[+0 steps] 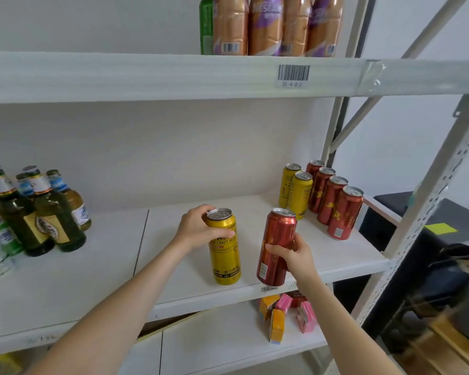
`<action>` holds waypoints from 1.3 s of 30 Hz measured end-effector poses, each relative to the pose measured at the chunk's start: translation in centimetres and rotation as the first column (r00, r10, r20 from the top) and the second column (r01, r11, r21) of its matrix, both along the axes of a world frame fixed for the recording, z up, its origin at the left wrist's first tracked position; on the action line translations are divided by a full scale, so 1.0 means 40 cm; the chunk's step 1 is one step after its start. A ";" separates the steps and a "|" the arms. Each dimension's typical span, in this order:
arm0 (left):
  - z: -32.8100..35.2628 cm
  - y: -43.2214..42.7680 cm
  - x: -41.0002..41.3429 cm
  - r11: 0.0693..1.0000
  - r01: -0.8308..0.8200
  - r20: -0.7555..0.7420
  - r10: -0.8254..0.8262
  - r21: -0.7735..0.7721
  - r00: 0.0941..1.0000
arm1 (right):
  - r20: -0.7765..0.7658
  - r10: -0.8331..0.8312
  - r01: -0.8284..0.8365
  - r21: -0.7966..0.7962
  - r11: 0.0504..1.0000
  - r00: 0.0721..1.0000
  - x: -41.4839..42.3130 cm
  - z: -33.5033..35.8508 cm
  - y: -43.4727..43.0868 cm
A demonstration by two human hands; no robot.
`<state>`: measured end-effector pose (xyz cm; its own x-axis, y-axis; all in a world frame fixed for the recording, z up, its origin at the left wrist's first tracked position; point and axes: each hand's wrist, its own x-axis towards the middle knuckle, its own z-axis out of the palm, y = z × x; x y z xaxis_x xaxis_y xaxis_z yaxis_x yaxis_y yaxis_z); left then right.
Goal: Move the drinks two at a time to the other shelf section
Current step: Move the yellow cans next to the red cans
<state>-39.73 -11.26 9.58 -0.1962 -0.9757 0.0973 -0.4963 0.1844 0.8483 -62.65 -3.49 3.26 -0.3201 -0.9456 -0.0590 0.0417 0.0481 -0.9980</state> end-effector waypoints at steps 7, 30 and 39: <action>0.001 0.022 -0.234 1.000 -0.012 -0.015 0.012 -0.009 1.000 | -0.026 0.035 -0.035 -0.025 0.999 0.999 -0.226 0.009 0.018; -0.029 -0.003 -0.702 0.989 -0.088 0.087 0.099 -0.120 0.991 | -0.150 0.060 -0.065 -0.030 0.997 0.987 -0.704 -0.017 0.012; -0.063 -0.072 -0.717 0.983 -0.125 0.121 0.142 -0.136 0.982 | -0.177 0.093 -0.098 -0.021 0.995 0.980 -0.714 -0.057 -0.060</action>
<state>-68.39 -14.12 7.08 -0.0843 -0.9752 0.2046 -0.6279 0.2114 0.7490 -91.20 -5.89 0.98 -0.2308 -0.9728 0.0183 -0.1377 0.0140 -0.9904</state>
